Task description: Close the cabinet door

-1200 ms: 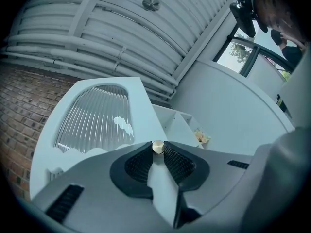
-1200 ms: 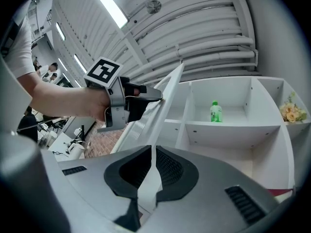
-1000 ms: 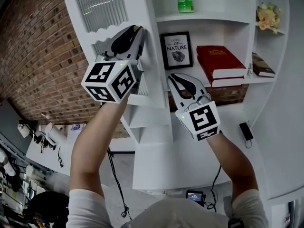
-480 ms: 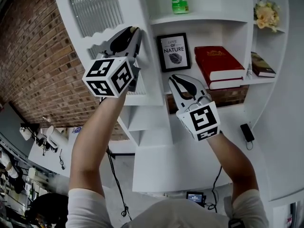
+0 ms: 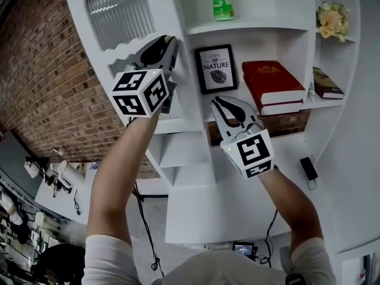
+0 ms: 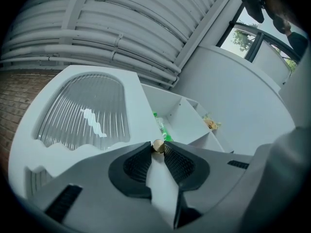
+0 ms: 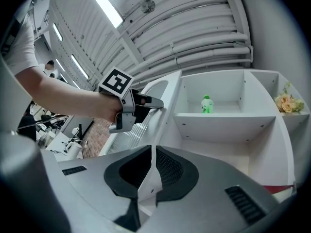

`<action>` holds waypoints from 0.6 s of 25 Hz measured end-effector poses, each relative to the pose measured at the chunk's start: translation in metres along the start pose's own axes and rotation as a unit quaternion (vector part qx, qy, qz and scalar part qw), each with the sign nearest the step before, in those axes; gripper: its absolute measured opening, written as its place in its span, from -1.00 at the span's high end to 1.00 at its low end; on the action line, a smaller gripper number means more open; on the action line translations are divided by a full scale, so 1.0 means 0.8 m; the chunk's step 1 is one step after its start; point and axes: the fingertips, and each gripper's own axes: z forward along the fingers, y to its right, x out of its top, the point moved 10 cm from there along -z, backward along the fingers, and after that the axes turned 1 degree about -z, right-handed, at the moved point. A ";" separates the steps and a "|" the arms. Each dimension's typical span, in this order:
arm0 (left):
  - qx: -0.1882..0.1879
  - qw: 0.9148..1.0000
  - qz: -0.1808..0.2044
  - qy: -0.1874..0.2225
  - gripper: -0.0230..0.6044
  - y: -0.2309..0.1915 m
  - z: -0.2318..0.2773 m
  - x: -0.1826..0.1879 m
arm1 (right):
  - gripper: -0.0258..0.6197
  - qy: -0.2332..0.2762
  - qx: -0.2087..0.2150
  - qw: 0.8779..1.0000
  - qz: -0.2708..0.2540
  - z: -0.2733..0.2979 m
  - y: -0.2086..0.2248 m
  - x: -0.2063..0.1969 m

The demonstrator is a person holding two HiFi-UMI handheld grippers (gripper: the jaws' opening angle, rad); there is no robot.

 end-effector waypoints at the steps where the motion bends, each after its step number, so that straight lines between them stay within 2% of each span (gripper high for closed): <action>1: 0.001 1.000 0.001 -0.001 0.69 -0.001 0.002 -0.001 | 0.82 -0.001 0.000 1.000 0.000 0.000 0.000 -0.001; 15: 0.004 1.000 0.016 -0.013 0.68 -0.008 0.021 -0.012 | 0.82 -0.012 -0.006 1.000 -0.001 0.003 0.002 -0.012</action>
